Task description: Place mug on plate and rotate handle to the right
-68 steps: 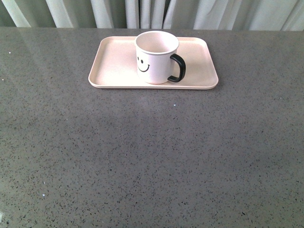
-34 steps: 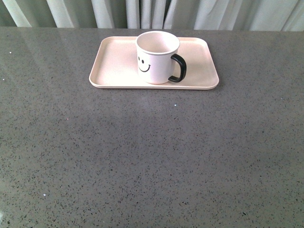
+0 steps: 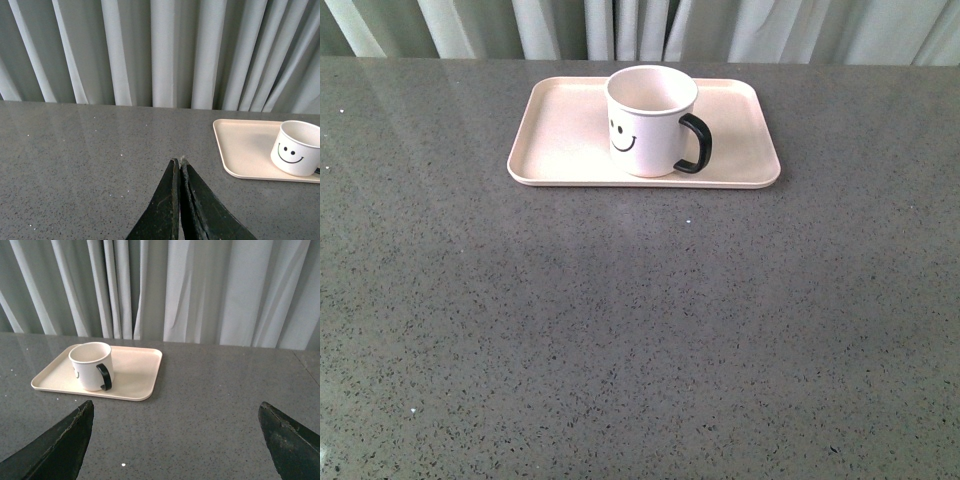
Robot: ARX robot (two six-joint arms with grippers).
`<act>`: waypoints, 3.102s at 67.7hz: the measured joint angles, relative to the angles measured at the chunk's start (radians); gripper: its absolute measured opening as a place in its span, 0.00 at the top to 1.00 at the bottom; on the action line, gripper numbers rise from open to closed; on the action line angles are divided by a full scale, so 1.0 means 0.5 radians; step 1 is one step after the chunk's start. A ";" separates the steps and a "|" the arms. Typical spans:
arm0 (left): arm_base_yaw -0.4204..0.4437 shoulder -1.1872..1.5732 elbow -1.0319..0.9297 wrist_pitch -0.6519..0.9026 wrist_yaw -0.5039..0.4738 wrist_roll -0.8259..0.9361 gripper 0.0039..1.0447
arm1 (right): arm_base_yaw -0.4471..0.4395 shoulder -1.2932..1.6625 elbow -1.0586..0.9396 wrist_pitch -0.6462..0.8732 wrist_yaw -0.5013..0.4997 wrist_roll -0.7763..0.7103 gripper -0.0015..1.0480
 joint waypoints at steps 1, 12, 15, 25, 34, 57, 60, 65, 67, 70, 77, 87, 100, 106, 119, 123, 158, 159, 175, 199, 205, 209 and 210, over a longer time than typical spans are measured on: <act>0.000 -0.007 0.000 -0.008 0.000 0.000 0.99 | 0.000 0.000 0.000 0.000 0.000 -0.001 0.09; 0.000 -0.127 0.000 -0.128 0.000 0.000 0.99 | 0.000 0.000 0.000 0.000 0.000 -0.001 0.09; 0.000 -0.152 0.000 -0.153 0.000 0.000 0.99 | 0.000 0.000 0.000 0.000 0.000 -0.001 0.09; 0.000 -0.250 0.000 -0.249 0.000 0.000 0.99 | 0.000 0.000 0.000 0.000 0.000 -0.001 0.09; 0.000 -0.388 0.001 -0.410 0.000 0.000 0.99 | 0.000 0.000 0.000 0.000 0.000 -0.001 0.09; 0.001 -0.619 0.001 -0.655 0.000 0.000 0.99 | 0.000 0.000 0.000 0.000 0.000 -0.001 0.09; 0.001 -0.619 0.001 -0.655 -0.001 0.000 0.99 | 0.000 0.000 0.000 0.000 0.000 -0.001 0.09; 0.001 -0.619 0.001 -0.655 0.000 -0.001 0.92 | 0.000 0.000 0.000 0.000 0.000 -0.001 0.09; 0.001 -0.619 0.001 -0.655 0.000 -0.001 0.87 | 0.000 0.000 0.000 0.000 0.001 0.000 0.09; 0.001 -0.620 0.001 -0.655 0.000 -0.001 0.78 | 0.000 0.000 0.000 0.000 0.000 -0.001 0.09; 0.001 -0.620 0.001 -0.655 0.000 -0.001 0.58 | 0.000 0.000 0.000 0.000 0.000 -0.001 0.09; 0.001 -0.620 0.001 -0.655 0.000 -0.001 0.32 | 0.000 0.000 0.000 0.000 0.001 -0.001 0.09; 0.001 -0.620 0.001 -0.655 0.000 0.000 0.08 | 0.000 0.000 0.000 0.000 0.000 -0.001 0.09; 0.001 -0.620 0.001 -0.655 0.000 0.000 0.09 | 0.000 0.000 0.000 0.000 0.000 -0.001 0.09; 0.001 -0.620 0.001 -0.655 0.000 0.000 0.09 | -0.013 0.031 0.014 -0.038 -0.056 -0.017 0.09; 0.001 -0.620 0.001 -0.655 -0.003 0.000 0.09 | -0.149 0.332 0.222 -0.504 -0.484 -0.150 0.09; 0.001 -0.620 0.001 -0.655 0.000 0.000 0.09 | -0.115 2.956 1.722 -0.089 -0.654 -0.519 0.09; 0.001 -0.620 0.001 -0.655 0.000 0.000 0.09 | -0.103 2.992 1.756 -0.098 -0.645 -0.517 0.09; 0.001 -0.620 0.001 -0.655 0.000 0.000 0.09 | 0.155 3.685 2.528 -0.357 -0.474 -0.425 0.09; 0.001 -0.620 0.001 -0.655 0.000 0.000 0.09 | 0.290 4.282 3.288 -0.658 -0.299 -0.378 0.09; 0.001 -0.620 0.001 -0.655 0.000 0.000 0.09 | 0.307 4.363 3.393 -0.723 -0.299 -0.340 0.09; 0.001 -0.620 0.001 -0.655 0.000 0.000 0.09 | 0.319 4.401 3.439 -0.755 -0.288 -0.328 0.09; 0.001 -0.620 0.001 -0.655 0.000 0.000 0.09 | 0.325 4.417 3.455 -0.761 -0.284 -0.323 0.09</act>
